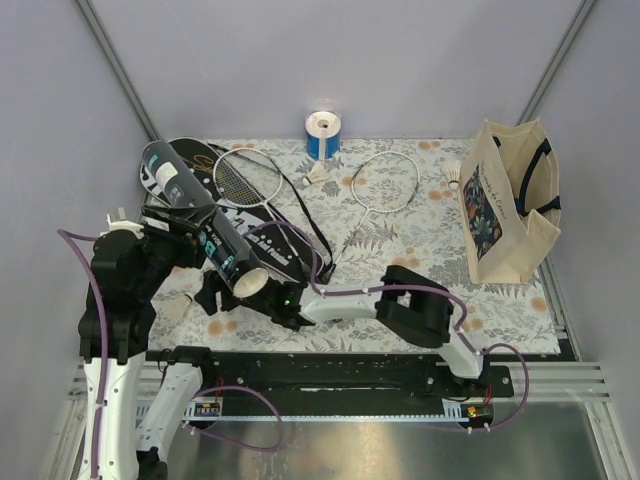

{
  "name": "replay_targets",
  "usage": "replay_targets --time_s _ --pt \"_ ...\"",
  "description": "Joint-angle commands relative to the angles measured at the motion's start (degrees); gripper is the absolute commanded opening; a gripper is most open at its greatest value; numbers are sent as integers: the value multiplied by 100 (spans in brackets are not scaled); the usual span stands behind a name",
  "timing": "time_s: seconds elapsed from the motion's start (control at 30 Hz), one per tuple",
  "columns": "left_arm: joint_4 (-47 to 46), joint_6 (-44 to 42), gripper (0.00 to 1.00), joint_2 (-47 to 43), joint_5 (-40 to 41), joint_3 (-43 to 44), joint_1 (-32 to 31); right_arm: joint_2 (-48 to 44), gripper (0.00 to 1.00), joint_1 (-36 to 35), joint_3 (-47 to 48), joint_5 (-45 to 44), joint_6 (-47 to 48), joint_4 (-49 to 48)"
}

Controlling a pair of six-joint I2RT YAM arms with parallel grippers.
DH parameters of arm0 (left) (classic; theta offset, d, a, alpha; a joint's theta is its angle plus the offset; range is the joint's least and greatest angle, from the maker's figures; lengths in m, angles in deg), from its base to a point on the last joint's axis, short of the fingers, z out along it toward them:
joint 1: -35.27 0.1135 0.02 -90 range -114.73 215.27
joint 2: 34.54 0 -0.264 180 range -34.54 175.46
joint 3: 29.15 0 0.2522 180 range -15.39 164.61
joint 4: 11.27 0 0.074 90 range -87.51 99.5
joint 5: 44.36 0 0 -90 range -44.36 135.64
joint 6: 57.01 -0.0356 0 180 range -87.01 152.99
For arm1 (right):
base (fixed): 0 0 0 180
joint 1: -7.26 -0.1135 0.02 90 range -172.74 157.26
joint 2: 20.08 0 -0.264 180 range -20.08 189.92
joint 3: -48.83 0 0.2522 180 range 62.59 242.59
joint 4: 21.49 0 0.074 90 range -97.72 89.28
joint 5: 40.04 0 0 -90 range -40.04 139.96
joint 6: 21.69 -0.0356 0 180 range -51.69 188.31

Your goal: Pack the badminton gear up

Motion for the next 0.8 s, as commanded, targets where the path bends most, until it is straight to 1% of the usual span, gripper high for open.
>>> replay_targets --time_s 0.0,0.13,0.17,0.23,0.37,0.43,0.47,0.57,0.7,0.77 --pt "-670 -58 15 56 -332 172 0 687 75 146 1257 847 184 1084" --pt "-837 3 15 83 -402 102 0 1355 75 199 2356 954 579 1999" --pt "-872 12 15 92 -403 76 0 1435 75 190 2471 937 632 2062" --pt "-951 29 15 109 -411 41 0 1567 72 216 2612 954 677 2028" --pt "-1057 56 15 162 -490 -38 0 1717 73 208 2823 936 589 2027" --pt "-1119 73 15 197 -508 -74 0 1813 75 225 3042 989 764 2115" --pt "-1128 65 15 223 -517 -74 0 1866 76 234 3165 1094 1035 2132" --pt "-1172 56 15 276 -526 -56 0 1945 76 392 3307 2191 2097 2018" --pt "-1250 65 15 311 -447 -135 0 1963 78 647 3272 3088 2838 1799" --pt "-1329 100 15 329 -464 -197 0 2094 79 743 3412 3483 3163 1790"
